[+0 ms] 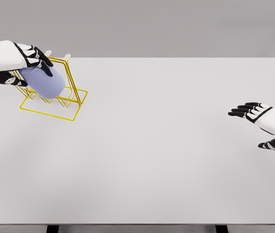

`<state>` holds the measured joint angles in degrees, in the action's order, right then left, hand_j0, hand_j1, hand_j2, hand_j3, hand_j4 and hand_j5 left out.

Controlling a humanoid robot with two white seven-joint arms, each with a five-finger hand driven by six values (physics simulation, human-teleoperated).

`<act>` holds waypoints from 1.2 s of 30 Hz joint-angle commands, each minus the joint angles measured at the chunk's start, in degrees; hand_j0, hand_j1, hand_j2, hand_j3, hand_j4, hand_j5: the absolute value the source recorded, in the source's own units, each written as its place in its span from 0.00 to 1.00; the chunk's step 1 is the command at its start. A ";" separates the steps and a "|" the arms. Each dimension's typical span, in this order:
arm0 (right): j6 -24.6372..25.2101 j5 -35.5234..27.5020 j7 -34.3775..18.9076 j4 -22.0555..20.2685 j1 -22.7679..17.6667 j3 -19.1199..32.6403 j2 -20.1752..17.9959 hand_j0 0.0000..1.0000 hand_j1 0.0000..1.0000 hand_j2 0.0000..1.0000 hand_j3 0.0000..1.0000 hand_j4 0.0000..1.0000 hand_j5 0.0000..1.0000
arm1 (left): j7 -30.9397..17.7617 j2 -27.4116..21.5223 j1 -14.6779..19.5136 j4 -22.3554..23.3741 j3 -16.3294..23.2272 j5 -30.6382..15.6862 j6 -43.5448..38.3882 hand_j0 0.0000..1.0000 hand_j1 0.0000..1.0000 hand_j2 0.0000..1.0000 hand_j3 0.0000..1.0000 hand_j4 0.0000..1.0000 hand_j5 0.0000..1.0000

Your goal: Place the cup on the cup holder with both arms

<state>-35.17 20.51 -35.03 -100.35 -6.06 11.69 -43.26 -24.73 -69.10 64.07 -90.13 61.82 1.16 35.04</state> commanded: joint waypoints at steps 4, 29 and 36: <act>0.17 -0.38 0.03 -0.02 0.00 0.00 -0.07 1.00 1.00 1.00 1.00 1.00 1.00 | -0.06 -0.16 -0.09 -0.05 -0.12 -0.55 -0.04 0.53 0.53 0.53 0.53 0.53 0.53; 0.17 -0.30 0.03 -0.02 0.00 0.00 0.10 1.00 1.00 1.00 1.00 1.00 1.00 | -0.06 0.98 -1.93 0.57 0.15 1.30 -0.04 0.86 0.86 0.86 0.86 0.86 0.86; 0.17 -0.30 0.03 -0.11 0.00 0.00 0.01 1.00 1.00 1.00 1.00 1.00 1.00 | -0.06 0.99 -1.93 0.48 -0.03 1.30 -0.04 0.90 0.90 0.90 0.90 0.90 0.90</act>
<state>-35.17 20.59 -35.03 -100.43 -6.06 11.69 -43.14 -24.48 -68.12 62.23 -89.66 61.97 2.51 34.99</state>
